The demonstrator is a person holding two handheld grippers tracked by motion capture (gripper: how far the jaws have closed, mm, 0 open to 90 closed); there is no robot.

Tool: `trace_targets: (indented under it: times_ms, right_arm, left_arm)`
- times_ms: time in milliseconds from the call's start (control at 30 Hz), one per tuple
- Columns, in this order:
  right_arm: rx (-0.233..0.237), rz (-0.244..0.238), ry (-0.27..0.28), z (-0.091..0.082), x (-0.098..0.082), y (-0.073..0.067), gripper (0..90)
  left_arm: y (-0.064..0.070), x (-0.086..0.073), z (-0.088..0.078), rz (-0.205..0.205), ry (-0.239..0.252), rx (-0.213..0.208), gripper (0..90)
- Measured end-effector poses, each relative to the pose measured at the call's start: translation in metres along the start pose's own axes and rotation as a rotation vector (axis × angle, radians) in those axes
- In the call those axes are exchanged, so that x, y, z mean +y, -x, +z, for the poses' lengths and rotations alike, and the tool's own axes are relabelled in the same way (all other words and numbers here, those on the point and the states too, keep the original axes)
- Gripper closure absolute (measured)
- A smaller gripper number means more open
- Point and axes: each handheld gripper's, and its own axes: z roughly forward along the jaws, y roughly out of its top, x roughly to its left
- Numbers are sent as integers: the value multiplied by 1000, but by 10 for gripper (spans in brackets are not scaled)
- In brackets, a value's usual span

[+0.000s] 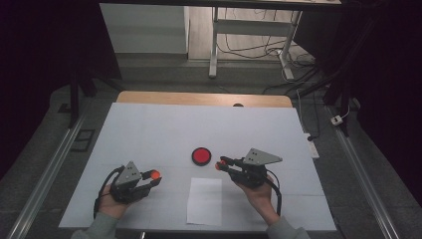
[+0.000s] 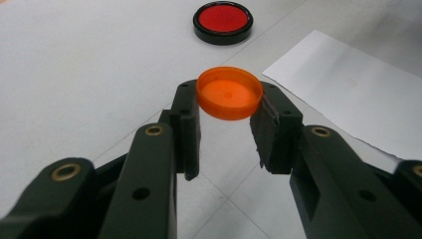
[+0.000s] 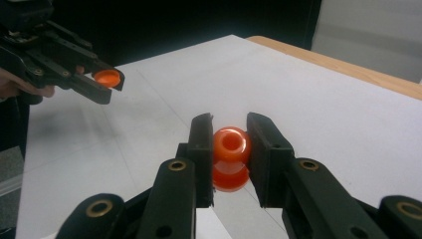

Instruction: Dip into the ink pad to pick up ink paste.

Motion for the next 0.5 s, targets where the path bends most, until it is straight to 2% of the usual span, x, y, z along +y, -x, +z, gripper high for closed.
trace_targets:
  times_ms: [500]
  right_arm:
    - [-2,0,-15,14,3,5,725]
  left_arm:
    - [0,0,1,1,-2,-2,652]
